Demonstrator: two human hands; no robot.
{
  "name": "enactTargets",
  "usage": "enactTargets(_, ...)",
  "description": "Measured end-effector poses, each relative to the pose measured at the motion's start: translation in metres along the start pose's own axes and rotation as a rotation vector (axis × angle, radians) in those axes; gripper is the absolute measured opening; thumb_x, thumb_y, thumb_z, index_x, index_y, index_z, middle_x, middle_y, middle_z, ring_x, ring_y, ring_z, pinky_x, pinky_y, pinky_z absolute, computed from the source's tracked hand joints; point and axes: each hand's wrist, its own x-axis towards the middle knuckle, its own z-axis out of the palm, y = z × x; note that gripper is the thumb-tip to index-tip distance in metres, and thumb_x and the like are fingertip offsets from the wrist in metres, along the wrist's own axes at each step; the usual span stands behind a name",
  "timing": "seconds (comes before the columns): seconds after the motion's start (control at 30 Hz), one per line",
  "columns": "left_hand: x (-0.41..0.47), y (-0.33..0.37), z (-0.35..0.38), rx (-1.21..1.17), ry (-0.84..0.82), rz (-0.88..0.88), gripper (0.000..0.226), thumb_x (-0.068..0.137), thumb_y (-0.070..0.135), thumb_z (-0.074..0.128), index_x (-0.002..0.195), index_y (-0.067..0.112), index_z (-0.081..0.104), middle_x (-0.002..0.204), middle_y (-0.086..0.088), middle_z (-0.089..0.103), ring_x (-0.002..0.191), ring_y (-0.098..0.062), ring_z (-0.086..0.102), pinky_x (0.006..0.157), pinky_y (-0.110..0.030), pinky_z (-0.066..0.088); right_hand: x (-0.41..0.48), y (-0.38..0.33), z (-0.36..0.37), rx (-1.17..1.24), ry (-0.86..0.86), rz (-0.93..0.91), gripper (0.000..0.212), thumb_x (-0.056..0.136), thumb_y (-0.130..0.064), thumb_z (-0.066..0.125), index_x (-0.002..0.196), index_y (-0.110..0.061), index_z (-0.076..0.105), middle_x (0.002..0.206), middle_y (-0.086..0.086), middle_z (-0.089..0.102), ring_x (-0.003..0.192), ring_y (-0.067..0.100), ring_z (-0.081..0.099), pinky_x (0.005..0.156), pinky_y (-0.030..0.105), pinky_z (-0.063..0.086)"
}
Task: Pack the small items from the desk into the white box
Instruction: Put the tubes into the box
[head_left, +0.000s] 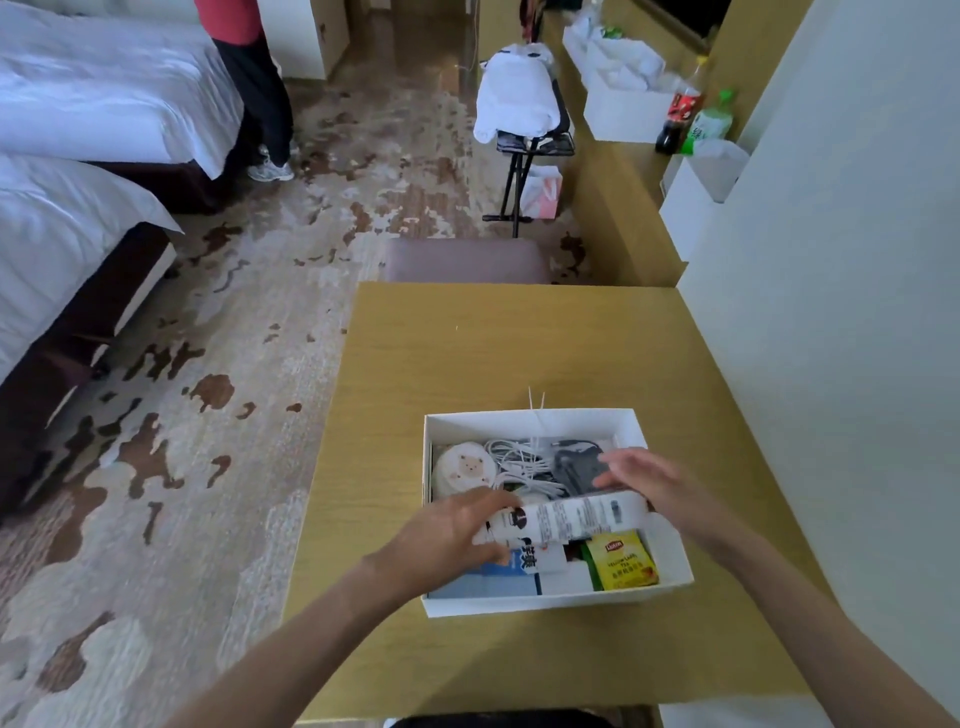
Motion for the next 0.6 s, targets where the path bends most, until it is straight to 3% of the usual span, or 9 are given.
enactTargets(0.1, 0.005, 0.0, 0.009, -0.006, -0.052, 0.037, 0.041, 0.092, 0.036, 0.057, 0.13, 0.026, 0.047, 0.133, 0.005, 0.055, 0.117, -0.013, 0.053, 0.093, -0.031, 0.046, -0.001, 0.016, 0.002, -0.327, -0.108, -0.045, 0.019, 0.092, -0.029, 0.064, 0.111, -0.033, 0.064, 0.103, -0.017, 0.069, 0.094, -0.003, 0.064, 0.076, 0.019, 0.055)
enactTargets(0.2, 0.01, -0.001, 0.015, 0.079, -0.027, 0.09, 0.025, 0.096, 0.029, 0.052, 0.119, 0.022, 0.058, 0.116, 0.003, 0.064, 0.105, -0.014, 0.06, 0.085, -0.034, 0.051, 0.002, 0.023, 0.008, -0.497, -0.14, -0.063, 0.015, 0.091, -0.031, 0.063, 0.106, -0.032, 0.069, 0.101, -0.02, 0.067, 0.088, -0.008, 0.061, 0.074, 0.013, 0.049)
enactTargets(0.27, 0.011, -0.003, 0.017, 0.108, -0.031, 0.079, 0.021, 0.096, 0.025, 0.052, 0.114, 0.02, 0.061, 0.109, 0.004, 0.066, 0.1, -0.015, 0.062, 0.08, -0.033, 0.052, 0.005, 0.028, 0.012, -0.57, -0.184, -0.1, 0.018, 0.093, -0.033, 0.061, 0.108, -0.029, 0.07, 0.101, -0.018, 0.069, 0.086, -0.007, 0.061, 0.073, 0.01, 0.045)
enactTargets(0.43, 0.011, -0.001, 0.02, 0.16, -0.125, -0.03, 0.015, 0.093, 0.028, 0.053, 0.103, 0.026, 0.064, 0.101, 0.007, 0.066, 0.091, -0.011, 0.06, 0.07, -0.024, 0.044, 0.01, 0.041, 0.024, -0.725, -0.331, -0.108, 0.016, 0.092, -0.04, 0.059, 0.098, -0.03, 0.07, 0.082, -0.013, 0.071, 0.073, 0.001, 0.064, 0.066, 0.021, 0.049)
enactTargets(0.6, 0.017, 0.011, 0.017, 0.257, -0.236, -0.189, 0.011, 0.09, 0.031, 0.058, 0.097, 0.026, 0.064, 0.1, 0.008, 0.066, 0.091, -0.01, 0.059, 0.068, -0.023, 0.04, 0.015, 0.05, 0.023, -0.793, -0.379, -0.219, 0.023, 0.093, -0.045, 0.055, 0.098, -0.026, 0.069, 0.09, -0.01, 0.063, 0.078, 0.008, 0.062, 0.07, 0.026, 0.052)
